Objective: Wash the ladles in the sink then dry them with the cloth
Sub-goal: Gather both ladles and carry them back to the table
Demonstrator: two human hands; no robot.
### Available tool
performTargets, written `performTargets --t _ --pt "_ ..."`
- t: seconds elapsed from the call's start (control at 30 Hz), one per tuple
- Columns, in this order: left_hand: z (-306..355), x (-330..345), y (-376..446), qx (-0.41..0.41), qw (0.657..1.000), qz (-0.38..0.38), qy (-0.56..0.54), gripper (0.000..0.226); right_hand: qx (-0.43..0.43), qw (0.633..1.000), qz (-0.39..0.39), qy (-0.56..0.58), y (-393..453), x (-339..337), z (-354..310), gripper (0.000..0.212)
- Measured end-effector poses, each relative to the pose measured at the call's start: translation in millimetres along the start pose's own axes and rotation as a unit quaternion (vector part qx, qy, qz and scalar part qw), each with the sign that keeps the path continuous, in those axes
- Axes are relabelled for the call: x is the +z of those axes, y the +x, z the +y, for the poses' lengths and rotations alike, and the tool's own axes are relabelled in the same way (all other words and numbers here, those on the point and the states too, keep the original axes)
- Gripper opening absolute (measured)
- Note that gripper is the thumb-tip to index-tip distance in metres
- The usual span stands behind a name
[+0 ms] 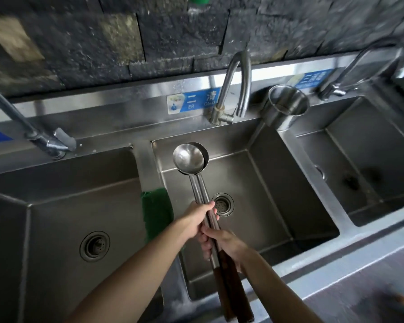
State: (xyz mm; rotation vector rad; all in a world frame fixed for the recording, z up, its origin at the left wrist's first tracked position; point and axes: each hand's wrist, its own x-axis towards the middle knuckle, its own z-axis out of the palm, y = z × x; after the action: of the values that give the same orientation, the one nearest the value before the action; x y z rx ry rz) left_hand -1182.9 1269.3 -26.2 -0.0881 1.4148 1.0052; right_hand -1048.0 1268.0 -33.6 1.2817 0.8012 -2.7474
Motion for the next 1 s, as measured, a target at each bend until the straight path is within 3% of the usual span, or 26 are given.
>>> performTargets --t 0.17,0.33,0.6,0.73,1.0 --pt "-13 1 -52 0.032 0.998 -0.045 0.036 0.018 -0.055 0.998 0.033 0.011 -55 37 20 0.005" --pt "-34 4 -103 0.056 0.994 -0.086 0.044 0.017 -0.095 0.992 0.081 -0.002 -111 65 49 0.016" --pt "-75 17 -177 0.017 0.986 -0.163 0.039 0.014 -0.191 0.968 0.149 -0.058 -180 85 105 0.024" --pt "-94 30 -209 0.008 0.98 -0.189 0.054 0.014 -0.215 0.963 0.162 0.013 -209 88 131 0.013" --pt "-136 68 -256 0.008 0.959 -0.254 0.123 0.012 -0.278 0.927 0.243 0.059 -266 87 175 0.013"
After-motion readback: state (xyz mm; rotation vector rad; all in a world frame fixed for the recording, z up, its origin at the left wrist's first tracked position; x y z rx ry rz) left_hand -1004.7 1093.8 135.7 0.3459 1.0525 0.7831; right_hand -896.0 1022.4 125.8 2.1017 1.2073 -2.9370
